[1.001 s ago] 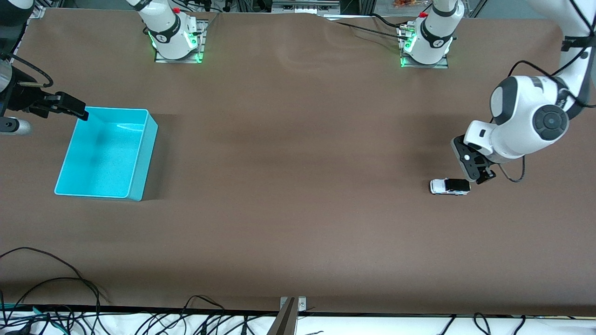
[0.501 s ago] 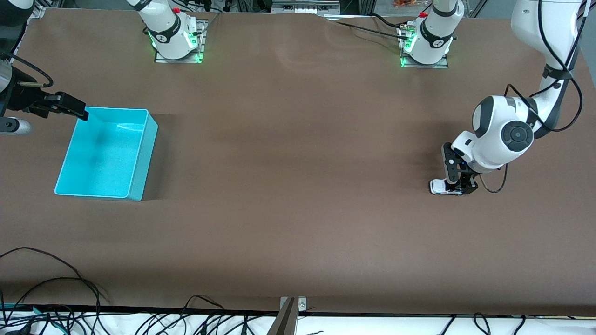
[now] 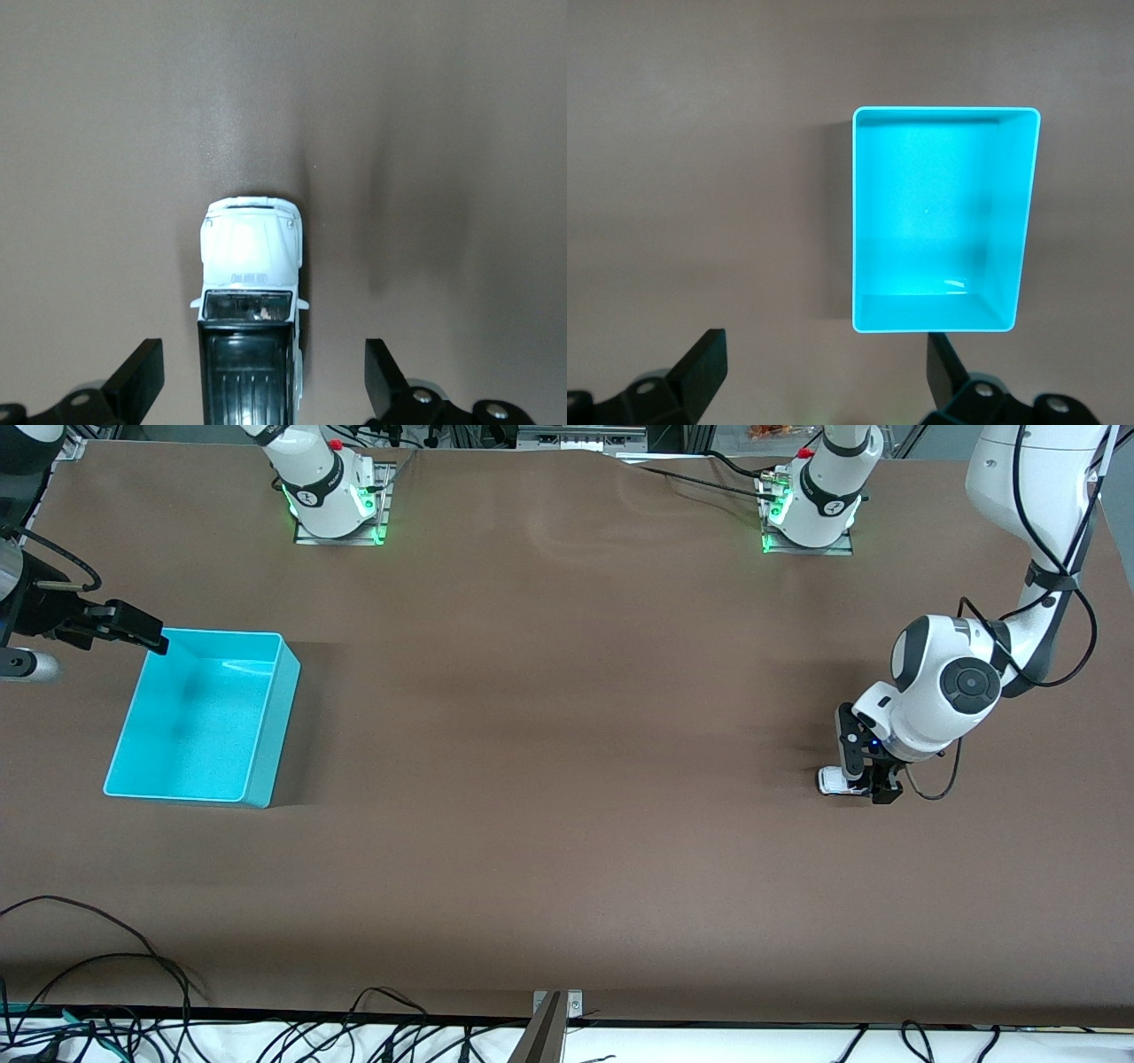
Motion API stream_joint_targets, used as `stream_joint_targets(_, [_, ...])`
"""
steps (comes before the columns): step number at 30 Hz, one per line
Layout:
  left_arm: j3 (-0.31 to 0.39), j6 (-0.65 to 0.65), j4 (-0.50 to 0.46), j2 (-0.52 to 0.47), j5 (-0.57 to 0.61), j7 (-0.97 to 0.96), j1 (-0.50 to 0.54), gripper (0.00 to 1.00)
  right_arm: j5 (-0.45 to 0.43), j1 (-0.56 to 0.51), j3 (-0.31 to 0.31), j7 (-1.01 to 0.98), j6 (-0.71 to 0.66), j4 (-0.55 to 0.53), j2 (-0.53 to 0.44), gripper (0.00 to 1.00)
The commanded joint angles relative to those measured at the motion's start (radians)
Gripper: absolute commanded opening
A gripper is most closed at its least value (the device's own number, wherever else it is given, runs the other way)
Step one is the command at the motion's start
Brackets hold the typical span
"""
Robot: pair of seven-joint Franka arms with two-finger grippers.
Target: Wind and store white jeep toy
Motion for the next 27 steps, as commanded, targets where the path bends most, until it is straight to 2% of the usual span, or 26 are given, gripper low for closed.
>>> stream_joint_targets(1, [-0.003,0.024,0.030,0.032,0.027,0.014,0.013,1.00,-0.002,-0.006,0.002,-0.009,-0.005,-0.014,-0.013,1.00])
stream_joint_targets(19, [-0.003,0.061,0.044,0.098,0.030,0.017,0.032,0.99,0.000,-0.006,0.002,-0.007,-0.019,-0.014,-0.013,1.00])
stream_joint_targets(20, [-0.003,0.072,0.044,0.104,0.030,0.017,0.032,0.95,0.000,-0.006,0.002,-0.007,-0.019,-0.014,-0.013,1.00])
stream_joint_targets(24, [-0.004,0.086,0.044,0.107,0.053,0.029,0.032,0.58,0.000,-0.006,0.002,-0.007,-0.020,-0.014,-0.013,1.00])
stream_joint_targets(27, [-0.005,0.086,0.044,0.106,0.064,0.032,0.030,0.41,0.000,-0.006,0.002,-0.007,-0.019,-0.014,-0.013,1.00])
